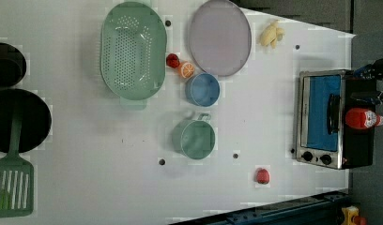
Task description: Pick Ketchup from oven and place it on table.
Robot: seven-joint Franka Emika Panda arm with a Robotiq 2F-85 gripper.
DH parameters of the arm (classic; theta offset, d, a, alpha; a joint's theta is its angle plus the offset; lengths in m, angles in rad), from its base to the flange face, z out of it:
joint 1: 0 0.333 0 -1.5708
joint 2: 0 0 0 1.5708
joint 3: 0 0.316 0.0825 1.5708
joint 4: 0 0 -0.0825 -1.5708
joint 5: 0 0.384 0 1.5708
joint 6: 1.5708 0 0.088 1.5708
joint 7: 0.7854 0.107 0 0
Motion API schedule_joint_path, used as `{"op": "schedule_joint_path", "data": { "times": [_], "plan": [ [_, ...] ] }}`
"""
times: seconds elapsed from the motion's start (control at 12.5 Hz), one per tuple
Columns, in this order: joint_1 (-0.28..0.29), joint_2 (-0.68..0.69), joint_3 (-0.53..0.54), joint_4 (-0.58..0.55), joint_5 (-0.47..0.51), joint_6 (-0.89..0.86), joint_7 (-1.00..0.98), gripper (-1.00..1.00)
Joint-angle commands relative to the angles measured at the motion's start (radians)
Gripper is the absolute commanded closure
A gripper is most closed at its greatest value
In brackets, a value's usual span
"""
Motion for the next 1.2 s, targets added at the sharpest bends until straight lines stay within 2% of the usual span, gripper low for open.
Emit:
{"op": "schedule_joint_path", "data": {
  "times": [0.08,0.16,0.24,0.72,0.96,1.2],
  "plan": [
    [-0.028,-0.482,0.007,-0.285,-0.004,-0.196,-0.05,-0.58],
    [-0.028,-0.482,0.002,-0.286,-0.004,-0.196,-0.05,-0.84],
    [-0.029,-0.479,-0.005,-0.287,-0.004,-0.192,-0.05,-1.0],
    [-0.064,-0.378,-0.16,-0.287,-0.007,-0.136,-0.051,-1.0],
    [-0.078,-0.303,-0.28,-0.287,-0.047,0.072,-0.061,-1.0],
    [-0.082,-0.214,-0.372,-0.286,-0.063,0.182,-0.061,-1.0]
  ]
}}
